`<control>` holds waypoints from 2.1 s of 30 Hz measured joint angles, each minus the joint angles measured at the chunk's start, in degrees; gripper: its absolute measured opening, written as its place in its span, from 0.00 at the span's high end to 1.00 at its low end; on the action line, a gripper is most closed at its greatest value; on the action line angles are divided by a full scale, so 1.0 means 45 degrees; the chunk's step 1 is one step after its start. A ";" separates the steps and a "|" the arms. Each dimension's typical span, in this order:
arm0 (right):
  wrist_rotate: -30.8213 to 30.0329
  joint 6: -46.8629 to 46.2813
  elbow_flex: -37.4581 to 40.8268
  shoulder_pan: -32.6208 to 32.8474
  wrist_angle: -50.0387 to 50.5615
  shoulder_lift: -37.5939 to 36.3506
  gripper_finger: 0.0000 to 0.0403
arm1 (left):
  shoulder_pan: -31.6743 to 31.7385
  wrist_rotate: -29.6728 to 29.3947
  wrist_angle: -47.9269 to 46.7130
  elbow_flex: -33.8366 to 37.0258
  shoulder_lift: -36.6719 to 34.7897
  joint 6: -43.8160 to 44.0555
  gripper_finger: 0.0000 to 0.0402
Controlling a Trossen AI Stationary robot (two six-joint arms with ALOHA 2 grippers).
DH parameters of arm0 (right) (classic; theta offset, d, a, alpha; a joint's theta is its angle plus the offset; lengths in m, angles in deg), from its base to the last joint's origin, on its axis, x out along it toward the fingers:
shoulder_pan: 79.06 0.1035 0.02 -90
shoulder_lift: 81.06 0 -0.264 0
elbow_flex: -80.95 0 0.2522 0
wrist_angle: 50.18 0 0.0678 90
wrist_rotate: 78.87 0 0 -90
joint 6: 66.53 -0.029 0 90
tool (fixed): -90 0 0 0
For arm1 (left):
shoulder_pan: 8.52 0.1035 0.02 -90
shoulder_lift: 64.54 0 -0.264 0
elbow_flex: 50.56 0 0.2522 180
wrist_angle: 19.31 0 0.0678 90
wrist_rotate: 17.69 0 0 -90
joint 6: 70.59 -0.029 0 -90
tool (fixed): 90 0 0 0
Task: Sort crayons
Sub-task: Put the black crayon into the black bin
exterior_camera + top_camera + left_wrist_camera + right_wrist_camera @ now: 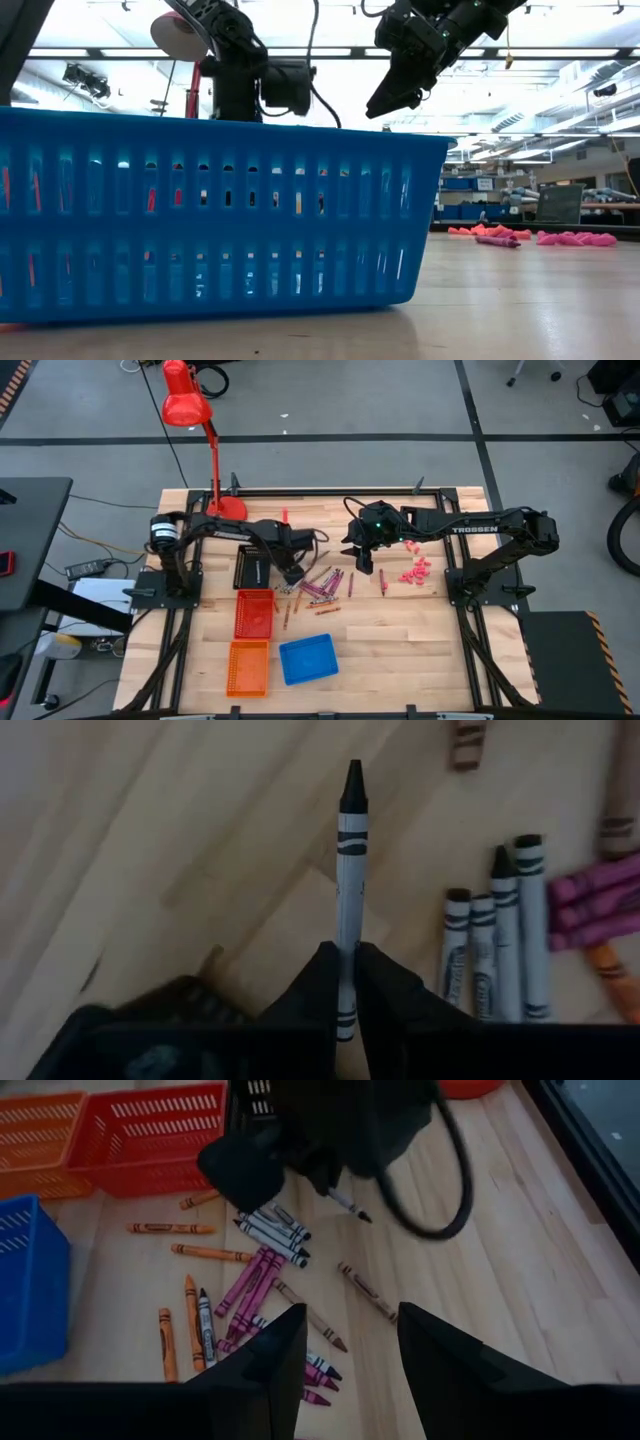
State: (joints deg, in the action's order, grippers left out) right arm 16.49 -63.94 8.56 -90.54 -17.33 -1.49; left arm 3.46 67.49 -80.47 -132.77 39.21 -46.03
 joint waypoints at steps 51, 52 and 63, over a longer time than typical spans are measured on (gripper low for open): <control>0.0160 0.0710 0.0000 -0.0012 0.0003 -0.0002 0.60 | 0.0003 0.0139 -0.0249 0.4468 -0.4057 0.7687 0.93; 0.0160 0.0709 0.0000 -0.0012 0.0000 0.0000 0.60 | 0.0064 0.0231 -0.0097 0.4563 -0.4057 0.7699 0.93; 0.0160 0.0753 0.0000 -0.0012 -0.0043 -0.0005 0.60 | 0.0245 0.0795 0.0300 0.4760 -0.4057 0.7776 0.78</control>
State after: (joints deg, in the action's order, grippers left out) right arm 17.21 -60.56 8.56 -90.59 -17.52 -1.51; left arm 4.56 71.07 -79.12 -111.35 20.95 -11.04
